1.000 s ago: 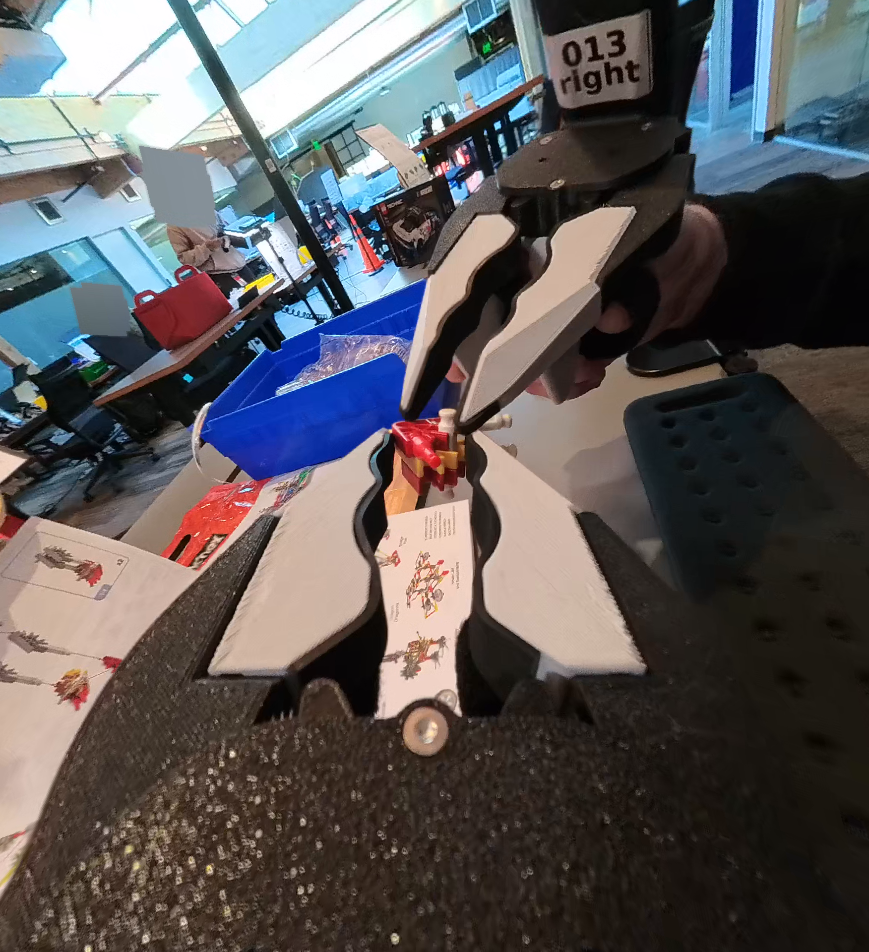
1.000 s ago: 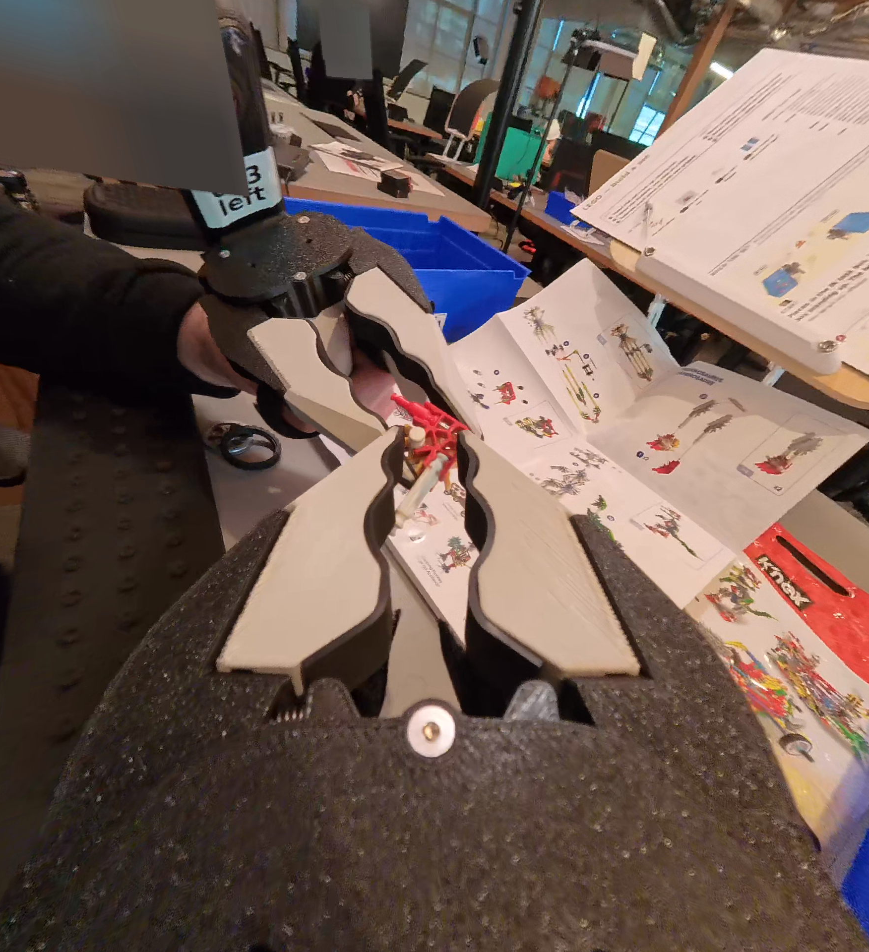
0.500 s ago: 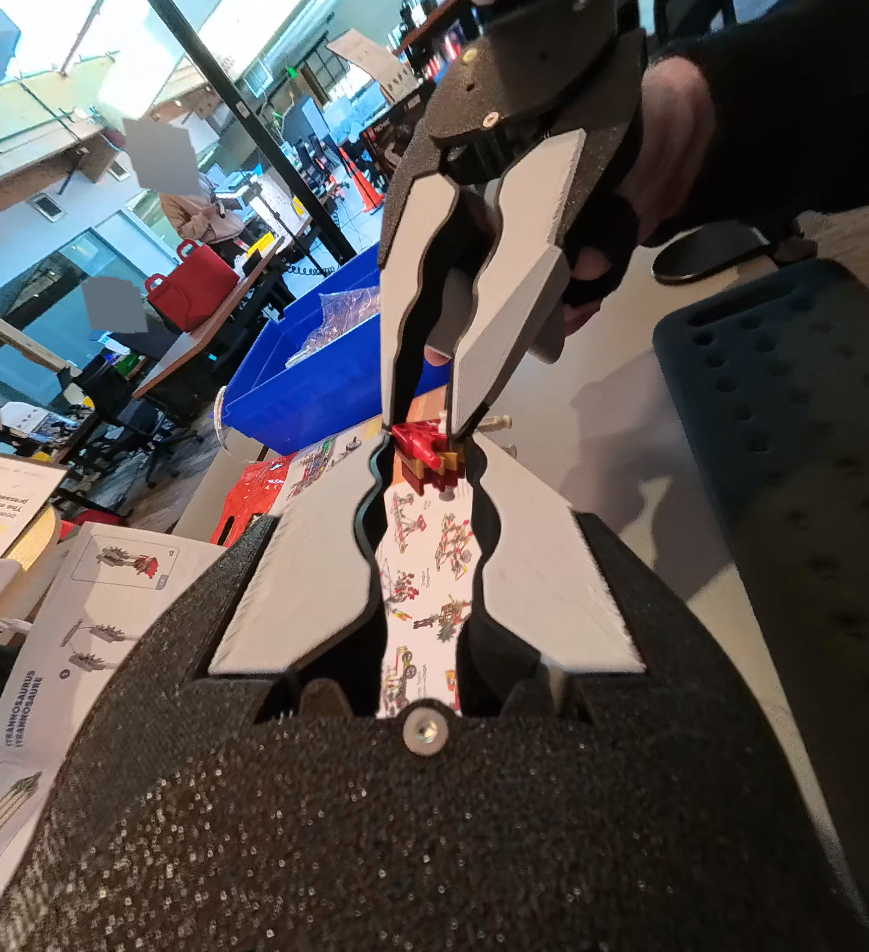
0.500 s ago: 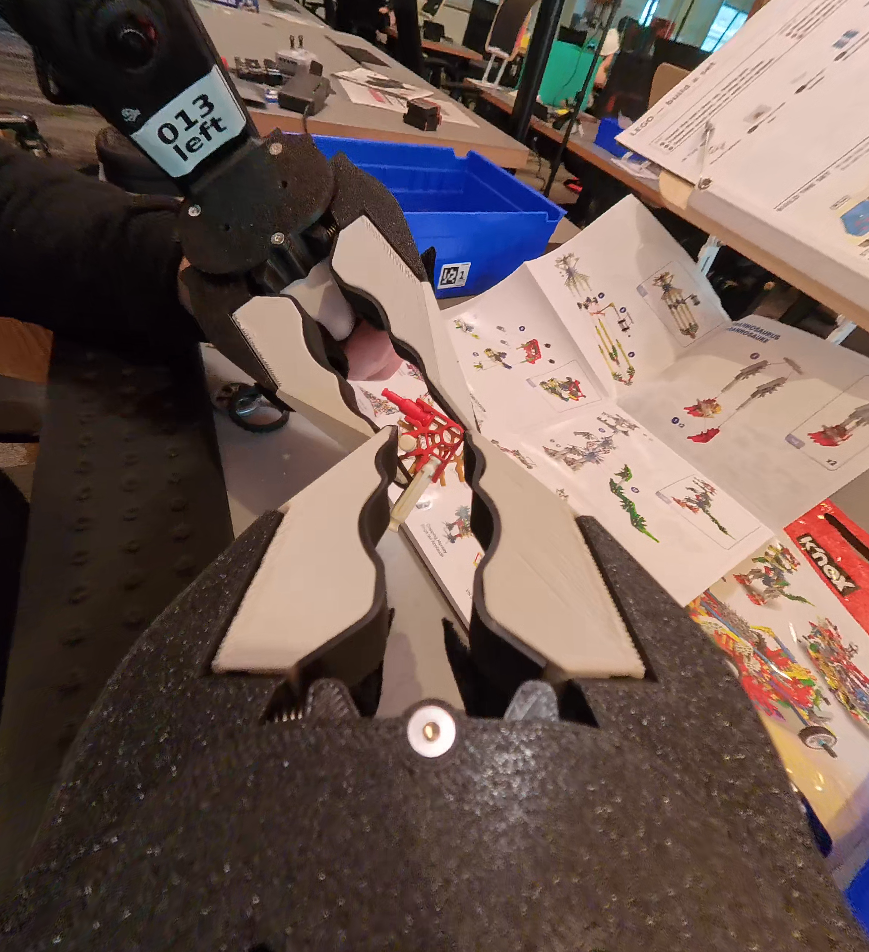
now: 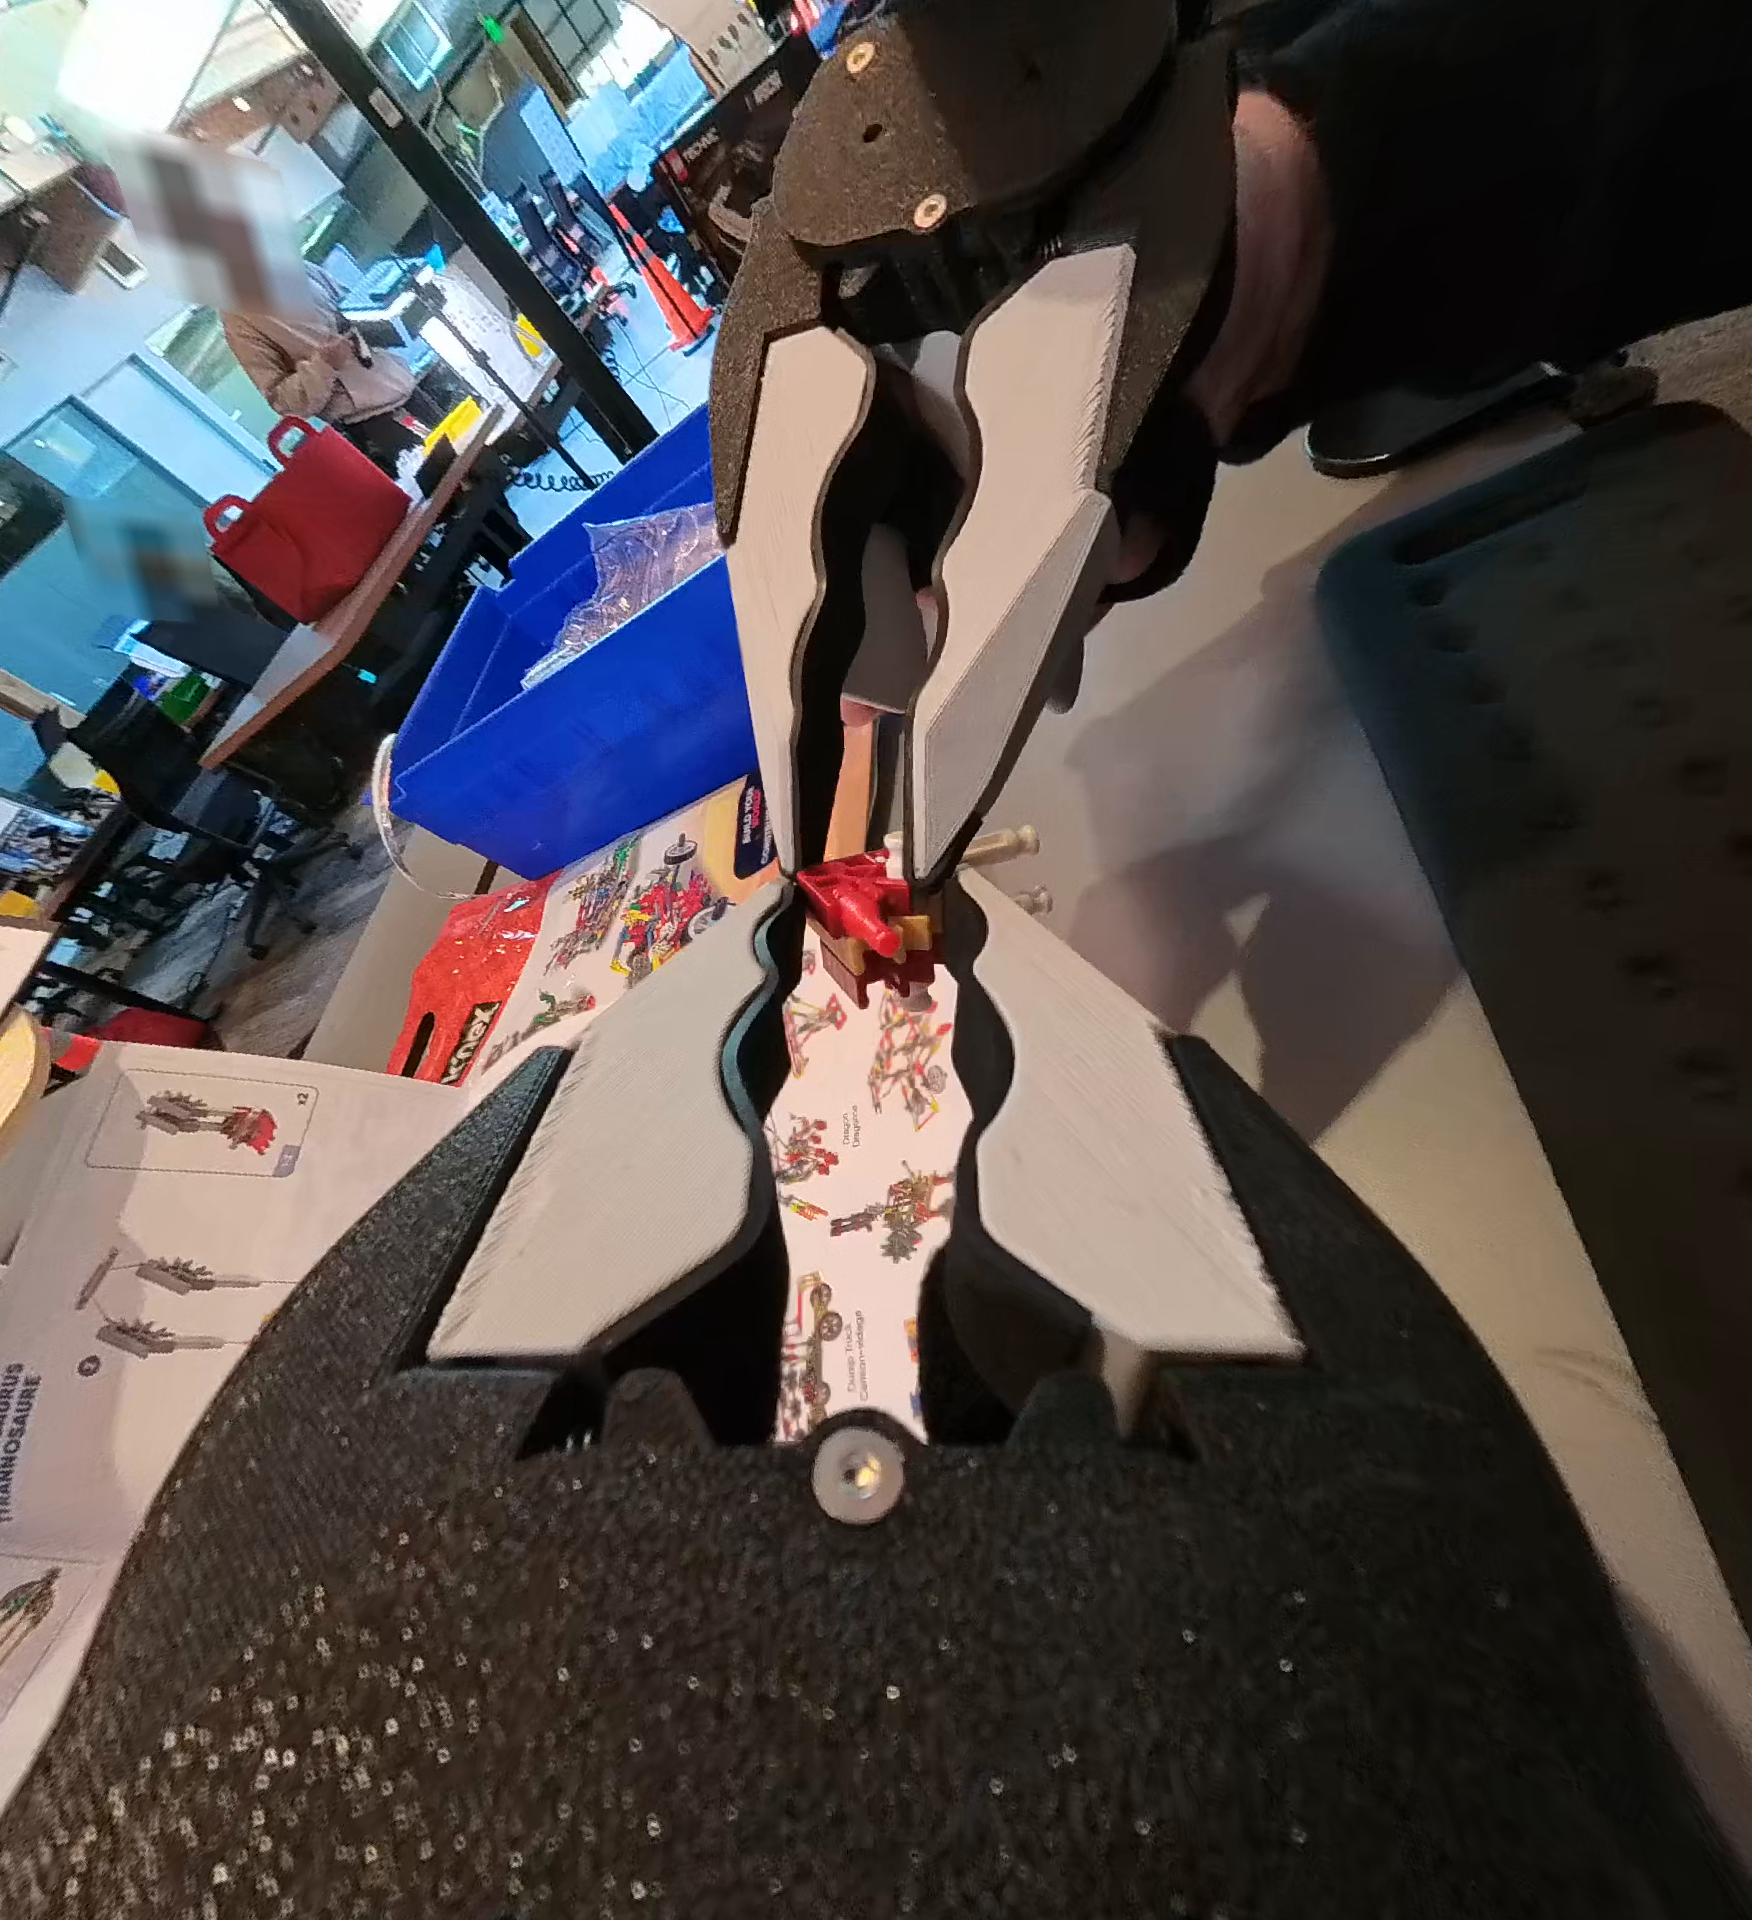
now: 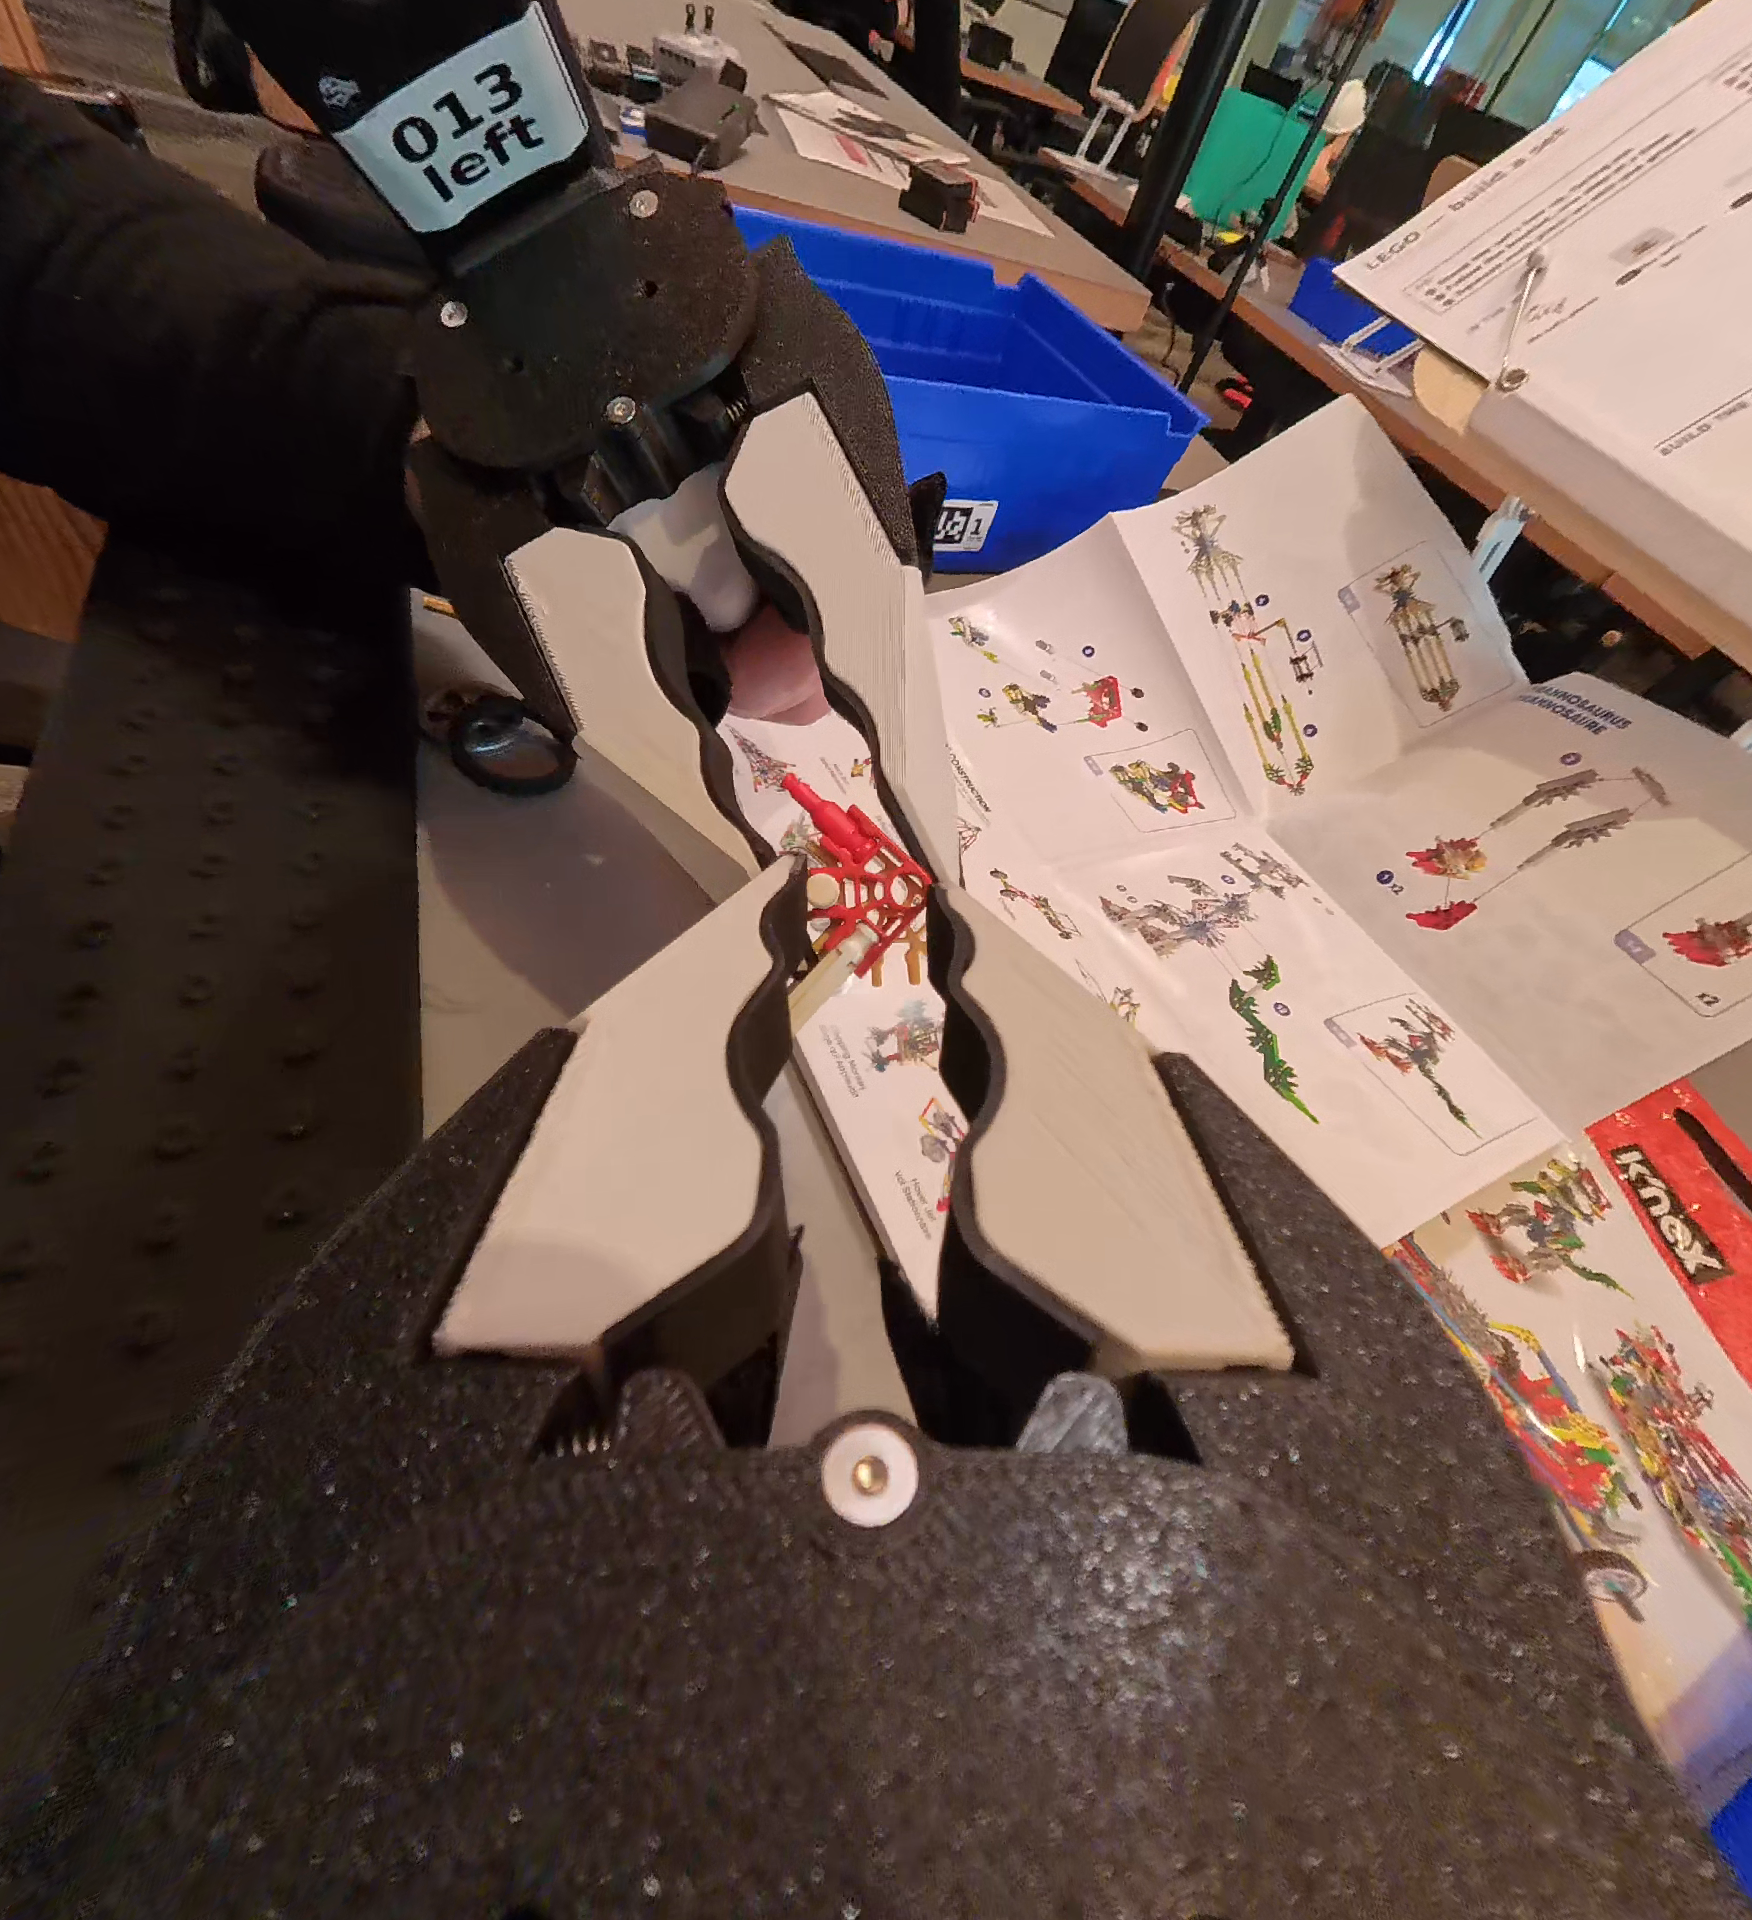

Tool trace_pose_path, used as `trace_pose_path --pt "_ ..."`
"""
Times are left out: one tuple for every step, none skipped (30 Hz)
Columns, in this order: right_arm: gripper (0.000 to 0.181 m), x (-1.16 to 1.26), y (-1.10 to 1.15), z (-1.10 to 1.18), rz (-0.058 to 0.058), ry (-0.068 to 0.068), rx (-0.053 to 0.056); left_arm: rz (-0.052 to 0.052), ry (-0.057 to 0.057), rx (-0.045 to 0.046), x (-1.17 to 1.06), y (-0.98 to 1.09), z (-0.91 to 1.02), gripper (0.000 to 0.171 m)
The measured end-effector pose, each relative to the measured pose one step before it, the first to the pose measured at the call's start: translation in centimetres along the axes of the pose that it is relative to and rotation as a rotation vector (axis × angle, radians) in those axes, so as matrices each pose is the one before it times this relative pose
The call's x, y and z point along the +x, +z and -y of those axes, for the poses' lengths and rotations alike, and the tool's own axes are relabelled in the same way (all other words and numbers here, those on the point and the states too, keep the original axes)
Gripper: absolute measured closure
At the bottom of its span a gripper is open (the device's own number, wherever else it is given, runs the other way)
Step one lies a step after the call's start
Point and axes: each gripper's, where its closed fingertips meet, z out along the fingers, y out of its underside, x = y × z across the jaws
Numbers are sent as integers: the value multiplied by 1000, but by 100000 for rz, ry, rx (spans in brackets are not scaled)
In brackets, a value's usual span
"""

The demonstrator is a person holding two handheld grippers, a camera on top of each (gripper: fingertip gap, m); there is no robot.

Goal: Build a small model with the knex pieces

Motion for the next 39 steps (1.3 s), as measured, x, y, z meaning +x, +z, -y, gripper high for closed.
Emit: trace_pose_path --pt "161 56 -37 -14 101 -439 -8 -784 -416 -90 0 55 6 152" --pt "162 128 -49 14 -250 -687 290 281 251 -22 -86 95 42 152" --pt "162 134 -51 -11 -330 -710 -40 288 -113 -61 -124 96 45 152" --pt "162 140 -47 -111 -3 -1018 -746 -702 47 -318 -17 94 -49 152" --pt "162 181 -34 -143 -39 -1138 -792 -943 -239 -658 -24 -13 -197 152" --pt "163 135 10 -110 124 -236 -118 -561 -575 -117 -38 145 -59 152" --pt "163 137 16 -132 379 249 -117 -325 -114 -380 -63 149 -57 153" --pt "163 115 -20 -150 314 -143 -328 -524 1441 -1574 50 186 -140 153" --pt "164 200 -98 5 65 624 706 192 193 -264 -85 161 79 153" --pt "164 223 -75 6 -134 872 653 287 -980 367 -182 148 130 153" --pt "165 206 -12 -89 -547 -178 -131 921 2307 -1299 -159 173 -57 153" --pt "165 179 11 -72 -437 160 176 282 1656 -1601 -111 159 -87 154" --pt "165 158 -18 -88 -213 336 379 29 82 -109 -135 125 -5 154" --pt "165 96 0 -189 136 -157 -308 94 1234 -819 -9 176 -91 154" --pt "165 108 -8 -221 366 214 -269 375 1395 -1899 27 245 -163 155" --pt "165 119 -1 -164 110 360 -27 -13 -598 -325 -30 184 -52 155" --pt "165 124 101 -225 -297 -100 -832 -61 -500 -39 -33 156 -136 155" --pt "165 90 188 -422 16 188 -1616 412 728 -1953 9 244 -333 156" --pt "165 -21 170 -574 328 56 -1862 -139 1116 -2568 203 338 -496 155" --pt "165 -136 31 -496 98 -329 -1151 -410 -1602 -501 282 323 -365 154" --pt "164 -346 -67 -486 1045 -19 -828 -602 -3274 794 354 205 -188 153" --pt "163 -532 10 -705 2352 554 -1601 -2604 -1350 -1705 723 234 -363 151" --pt "163 -404 160 -695 1255 1623 -1027 -1980 31 -3469 645 286 -524 150" --pt "163 -329 220 -573 135 1710 -111 -868 -1318 -1481 402 223 -481 147" --pt "162 -448 234 -657 744 513 -1249 -2618 -2377 788 633 171 -434 147" --pt "162 -455 258 -751 1095 -265 -2533 -3355 -3289 -631 756 282 -526 147" --pt "162 -382 217 -617 1177 -60 -2181 -1370 -576 -2139 571 289 -474 146" --pt "161 -374 158 -425 1476 279 -1537 -419 2386 -2407 470 180 -388 145" --pt "161 -224 108 -323 896 193 -1011 30 313 -1993 248 113 -342 142" --pt "161 -81 47 -179 422 834 -214 709 -1874 -1793 -62 44 -386 136" --pt "161 -82 -1 6 744 1052 510 -57 -1492 440 -11 -102 -71 133" --pt "161 -44 36 -16 335 214 9 -1684 -772 -571 267 -100 -112 137" --pt "161 -31 72 -16 77 -26 -173 359 1048 -1529 126 -29 -212 137" --pt "161 -71 78 -14 109 -290 -173 1363 2367 -567 96 -34 -127 136" --pt "161 -63 75 -14 -53 -399 -206 257 1170 -1197 175 -16 -254 137" --pt "161 -70 64 19 191 2 69 -774 637 -670 241 -43 -150 140" --pt "161 -88 68 44 182 -378 83 640 2067 191 67 -56 81 140" --pt "161 -53 46 -24 -22 -733 -403 -571 2654 -749 316 50 -7 146" --pt "161 -80 78 -104 481 57 -479 -34 -206 -848 115 131 -80 146"
